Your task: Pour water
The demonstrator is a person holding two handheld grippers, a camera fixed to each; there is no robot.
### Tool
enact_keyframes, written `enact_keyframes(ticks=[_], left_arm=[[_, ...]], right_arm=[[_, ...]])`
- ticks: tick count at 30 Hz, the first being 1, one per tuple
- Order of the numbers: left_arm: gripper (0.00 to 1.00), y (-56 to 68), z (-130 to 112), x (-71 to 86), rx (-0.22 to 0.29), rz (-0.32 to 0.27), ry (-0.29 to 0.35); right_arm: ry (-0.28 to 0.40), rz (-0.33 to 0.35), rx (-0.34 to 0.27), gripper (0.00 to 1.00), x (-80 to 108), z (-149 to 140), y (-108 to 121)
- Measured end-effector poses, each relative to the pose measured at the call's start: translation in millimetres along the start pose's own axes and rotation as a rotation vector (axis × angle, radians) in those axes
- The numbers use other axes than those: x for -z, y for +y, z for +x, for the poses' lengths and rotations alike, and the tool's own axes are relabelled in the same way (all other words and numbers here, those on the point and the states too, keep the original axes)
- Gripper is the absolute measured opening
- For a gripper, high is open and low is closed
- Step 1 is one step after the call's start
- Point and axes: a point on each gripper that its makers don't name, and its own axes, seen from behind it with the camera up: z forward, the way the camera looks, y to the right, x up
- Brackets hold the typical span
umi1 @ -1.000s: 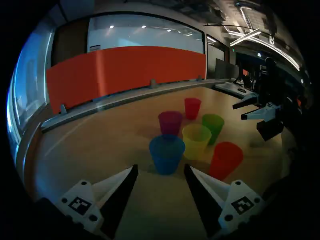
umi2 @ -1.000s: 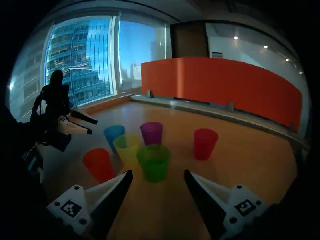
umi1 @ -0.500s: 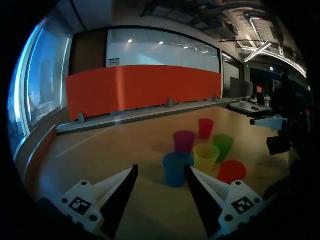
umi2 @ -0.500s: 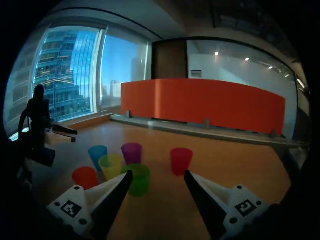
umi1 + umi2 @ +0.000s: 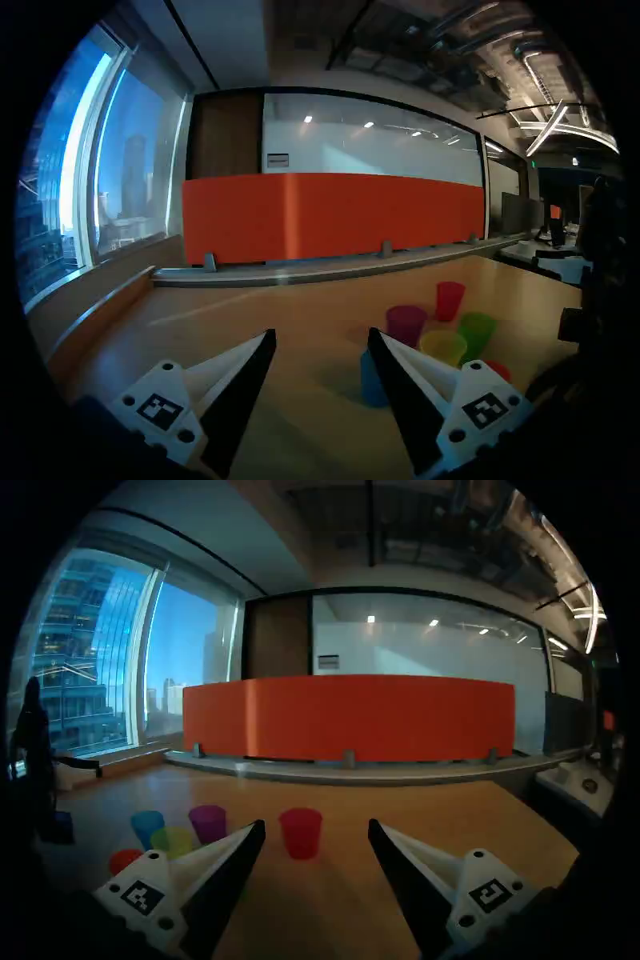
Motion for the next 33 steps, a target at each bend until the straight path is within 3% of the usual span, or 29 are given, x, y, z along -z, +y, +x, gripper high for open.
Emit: enact_keyframes(ticks=[5, 12, 18, 24, 33], left_arm=[[0.85, -10.4, 6.4, 4.7, 0.002, 0.079, 0.04], [0.85, -8.6, 9.3, 6.8, 0.03, 0.102, 0.07], [0.85, -12.9, 14.4, 8.7, 0.022, 0.131, 0.092], [0.84, -15.3, 18.1, 12.0, 0.003, 0.169, 0.119], [0.85, -14.2, 24.8, 16.7, -0.068, 0.222, 0.165]], right_arm=[[0.04, -0.082, 0.033, 1.0, 4.6, 5.5, 13.7], [0.062, -0.146, 0.078, 1.0, 9.3, 8.4, 24.3], [0.084, -0.166, 0.08, 1.0, 12.6, 15.0, 27.9], [0.088, -0.168, 0.046, 1.0, 15.3, 15.9, 31.6], [0.098, -0.151, 0.033, 1.0, 18.7, 19.0, 32.1]])
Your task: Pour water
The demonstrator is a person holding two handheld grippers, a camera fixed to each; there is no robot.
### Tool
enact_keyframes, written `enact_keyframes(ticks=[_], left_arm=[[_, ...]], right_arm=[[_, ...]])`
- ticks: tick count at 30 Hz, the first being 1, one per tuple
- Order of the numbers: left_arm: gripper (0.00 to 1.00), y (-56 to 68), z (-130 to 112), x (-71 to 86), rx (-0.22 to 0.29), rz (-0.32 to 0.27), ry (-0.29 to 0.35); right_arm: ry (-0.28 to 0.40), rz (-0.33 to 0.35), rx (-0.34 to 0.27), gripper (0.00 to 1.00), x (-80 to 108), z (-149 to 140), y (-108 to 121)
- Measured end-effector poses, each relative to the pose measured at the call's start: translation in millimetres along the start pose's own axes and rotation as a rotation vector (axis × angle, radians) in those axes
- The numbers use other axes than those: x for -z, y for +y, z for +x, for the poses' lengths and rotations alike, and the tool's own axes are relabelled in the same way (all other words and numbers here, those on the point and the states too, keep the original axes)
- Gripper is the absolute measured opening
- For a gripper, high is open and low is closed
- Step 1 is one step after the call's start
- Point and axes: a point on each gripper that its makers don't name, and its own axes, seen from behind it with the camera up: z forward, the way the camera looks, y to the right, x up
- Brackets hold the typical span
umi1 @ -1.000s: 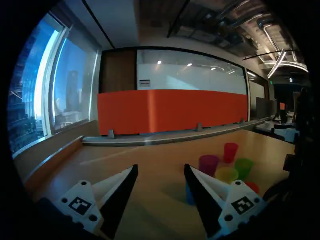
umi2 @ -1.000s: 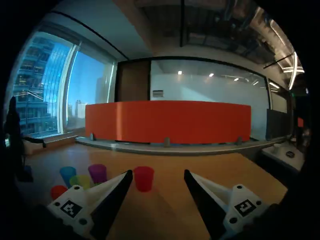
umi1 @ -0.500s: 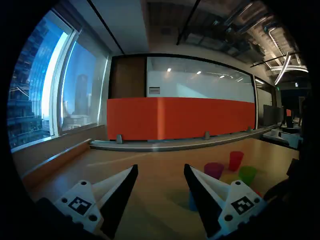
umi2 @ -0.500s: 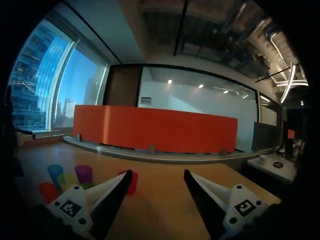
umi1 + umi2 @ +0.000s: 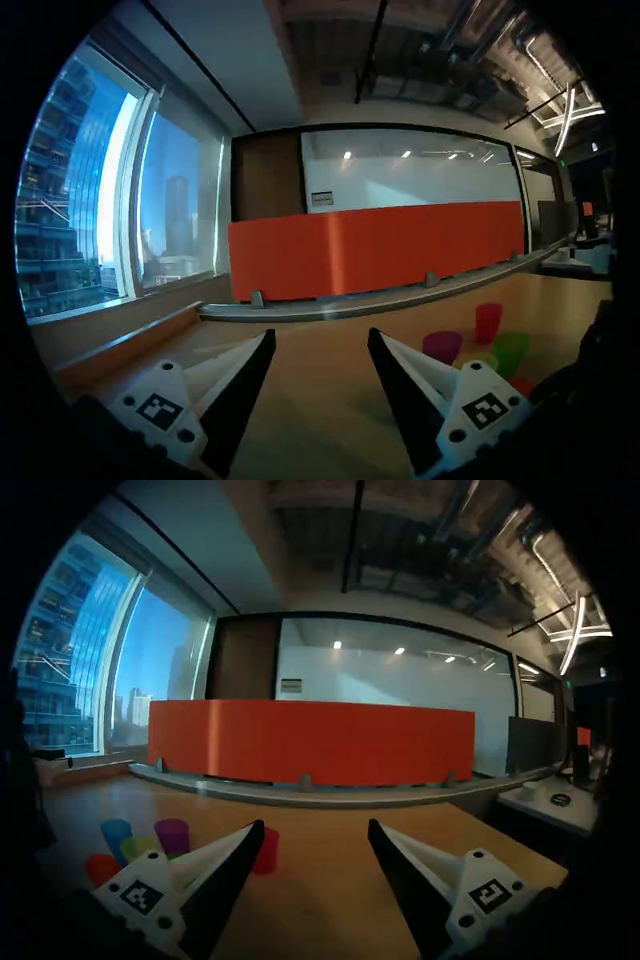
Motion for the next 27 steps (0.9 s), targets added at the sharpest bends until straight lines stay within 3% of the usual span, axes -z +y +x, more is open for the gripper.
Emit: enact_keyframes(ticks=[8, 15, 27], left_arm=[[0.85, 0.8, -11.9, 2.4, -0.032, 0.029, 0.01], [0.85, 1.1, -28.8, -0.1, 0.004, 0.027, 0.0], [0.85, -1.9, -55.8, -7.1, 0.065, 0.015, -0.023]], right_arm=[[-0.003, -0.018, -0.038, 1.0, 3.2, 2.0, 12.7], [-0.015, -0.04, -0.04, 1.0, 6.3, 3.4, 20.4], [-0.029, -0.04, -0.07, 1.0, 8.7, 6.9, 14.5]])
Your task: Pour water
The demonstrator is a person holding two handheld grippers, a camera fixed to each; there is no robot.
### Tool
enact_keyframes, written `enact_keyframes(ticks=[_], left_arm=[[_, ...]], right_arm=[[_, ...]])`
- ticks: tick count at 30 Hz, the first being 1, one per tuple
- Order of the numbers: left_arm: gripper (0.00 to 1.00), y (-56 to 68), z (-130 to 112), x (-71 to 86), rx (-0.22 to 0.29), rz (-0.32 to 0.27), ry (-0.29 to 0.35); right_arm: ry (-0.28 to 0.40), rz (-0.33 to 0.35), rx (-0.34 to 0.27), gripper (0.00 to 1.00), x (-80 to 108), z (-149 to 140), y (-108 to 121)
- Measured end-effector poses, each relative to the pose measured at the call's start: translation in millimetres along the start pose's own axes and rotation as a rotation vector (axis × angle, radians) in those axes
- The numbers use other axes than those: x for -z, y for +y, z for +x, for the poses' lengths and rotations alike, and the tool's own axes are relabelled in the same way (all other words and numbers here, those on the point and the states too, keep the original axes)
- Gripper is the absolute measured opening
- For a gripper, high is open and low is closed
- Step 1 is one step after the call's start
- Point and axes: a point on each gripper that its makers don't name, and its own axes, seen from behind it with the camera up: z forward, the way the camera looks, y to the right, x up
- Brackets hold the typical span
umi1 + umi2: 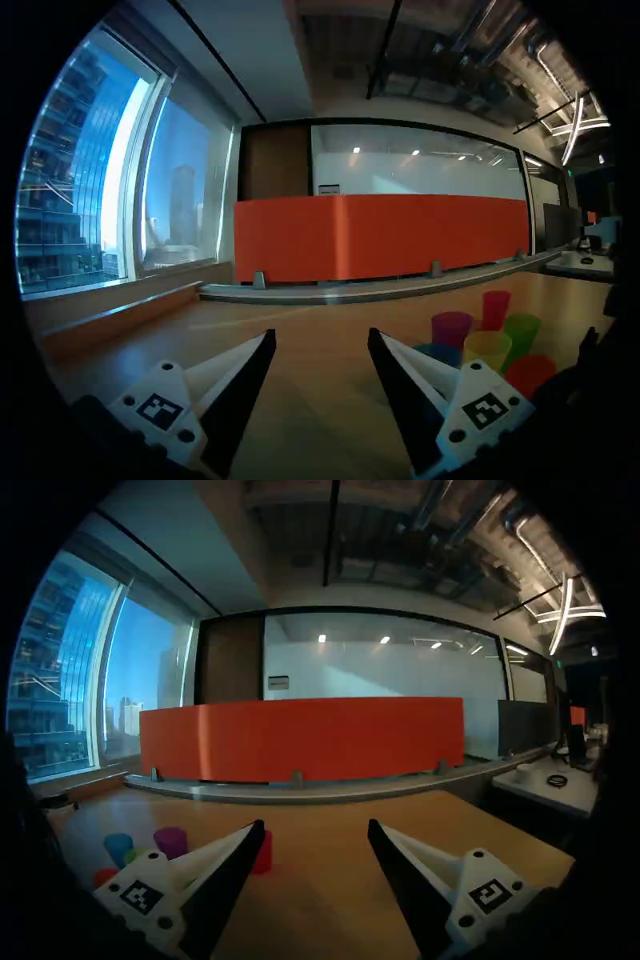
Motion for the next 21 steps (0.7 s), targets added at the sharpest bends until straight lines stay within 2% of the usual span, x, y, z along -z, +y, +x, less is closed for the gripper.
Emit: enact_keyframes(ticks=[11, 21], left_arm=[[0.85, -2.0, -12.4, -1.5, 0.03, -0.01, -0.017], [0.85, -1.4, -14.6, -3.6, 0.029, -0.017, -0.025]], right_arm=[[-0.002, -0.014, 0.02, 1.0, -0.4, 2.6, 0.3], [0.004, -0.017, 0.018, 1.0, 0.2, 6.9, 2.2]])
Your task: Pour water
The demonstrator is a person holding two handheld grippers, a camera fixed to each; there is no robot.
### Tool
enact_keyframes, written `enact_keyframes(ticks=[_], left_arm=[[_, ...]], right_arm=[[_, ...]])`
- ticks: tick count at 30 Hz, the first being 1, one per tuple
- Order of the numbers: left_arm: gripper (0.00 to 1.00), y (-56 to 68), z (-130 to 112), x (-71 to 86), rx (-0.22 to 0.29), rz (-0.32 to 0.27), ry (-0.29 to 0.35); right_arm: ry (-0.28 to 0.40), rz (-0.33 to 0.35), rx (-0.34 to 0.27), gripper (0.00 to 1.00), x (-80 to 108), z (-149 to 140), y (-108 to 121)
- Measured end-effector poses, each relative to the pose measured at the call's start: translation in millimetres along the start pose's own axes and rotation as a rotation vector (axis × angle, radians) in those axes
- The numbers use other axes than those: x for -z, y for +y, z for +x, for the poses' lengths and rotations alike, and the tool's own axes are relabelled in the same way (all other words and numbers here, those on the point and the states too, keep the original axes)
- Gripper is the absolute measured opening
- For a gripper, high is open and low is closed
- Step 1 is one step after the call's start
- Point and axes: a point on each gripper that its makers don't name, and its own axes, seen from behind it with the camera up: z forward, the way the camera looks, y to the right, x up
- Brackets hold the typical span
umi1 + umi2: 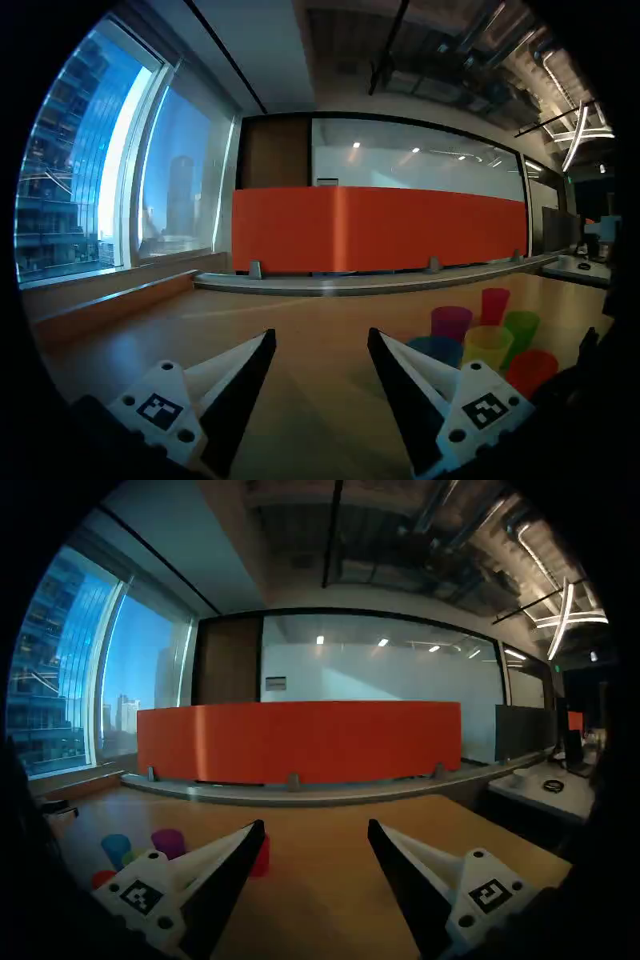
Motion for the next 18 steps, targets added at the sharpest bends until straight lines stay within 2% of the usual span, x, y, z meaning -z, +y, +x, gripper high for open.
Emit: enact_keyframes(ticks=[10, 14, 18], left_arm=[[0.85, 0.9, -0.4, 0.6, -0.004, -0.002, -0.002], [0.9, 0.6, 0.0, 1.0, -0.005, -0.002, -0.002], [0.9, 0.4, 0.0, 1.2, -0.005, -0.001, -0.002]], right_arm=[[0.005, 0.003, 0.021, 1.0, 0.9, -2.7, 0.8], [0.01, -0.004, 0.041, 1.0, 1.4, -5.3, 3.3], [0.017, -0.012, 0.066, 1.0, 2.3, -8.0, 5.3]])
